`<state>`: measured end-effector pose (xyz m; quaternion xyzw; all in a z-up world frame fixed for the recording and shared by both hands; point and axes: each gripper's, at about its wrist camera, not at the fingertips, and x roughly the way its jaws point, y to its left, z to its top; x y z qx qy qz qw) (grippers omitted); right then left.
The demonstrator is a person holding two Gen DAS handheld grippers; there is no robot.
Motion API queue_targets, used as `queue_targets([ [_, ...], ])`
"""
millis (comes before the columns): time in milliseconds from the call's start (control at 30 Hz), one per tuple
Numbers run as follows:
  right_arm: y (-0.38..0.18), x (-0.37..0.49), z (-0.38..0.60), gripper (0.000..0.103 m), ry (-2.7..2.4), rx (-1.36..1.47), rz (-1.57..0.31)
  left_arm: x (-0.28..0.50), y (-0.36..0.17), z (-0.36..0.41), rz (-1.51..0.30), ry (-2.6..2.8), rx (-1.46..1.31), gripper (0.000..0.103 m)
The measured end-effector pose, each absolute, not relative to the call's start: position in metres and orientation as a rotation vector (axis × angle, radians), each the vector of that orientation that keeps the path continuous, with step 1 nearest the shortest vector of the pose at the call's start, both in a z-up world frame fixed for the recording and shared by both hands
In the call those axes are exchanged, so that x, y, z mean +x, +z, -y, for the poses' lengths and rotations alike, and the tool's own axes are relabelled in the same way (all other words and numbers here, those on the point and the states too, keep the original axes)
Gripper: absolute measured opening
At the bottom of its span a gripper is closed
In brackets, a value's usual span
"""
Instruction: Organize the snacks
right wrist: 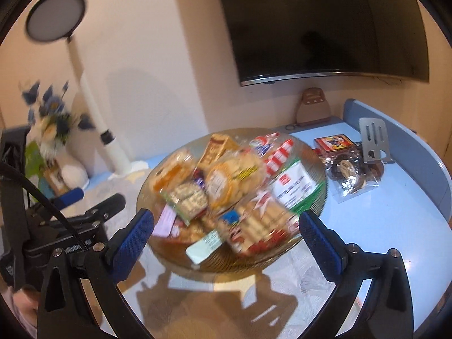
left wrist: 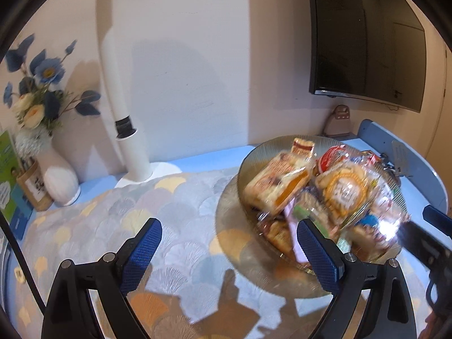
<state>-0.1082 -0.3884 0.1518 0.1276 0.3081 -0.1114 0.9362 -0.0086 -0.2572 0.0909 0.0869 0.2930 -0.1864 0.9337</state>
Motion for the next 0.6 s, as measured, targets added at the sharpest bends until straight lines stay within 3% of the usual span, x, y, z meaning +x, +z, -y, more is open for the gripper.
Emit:
queue_targets([
  [600,0.12,-0.115,0.348,0.103,-0.226,0.108,-0.596,-0.032,0.067,0.231,-0.48,-0.276,0.122,0.095],
])
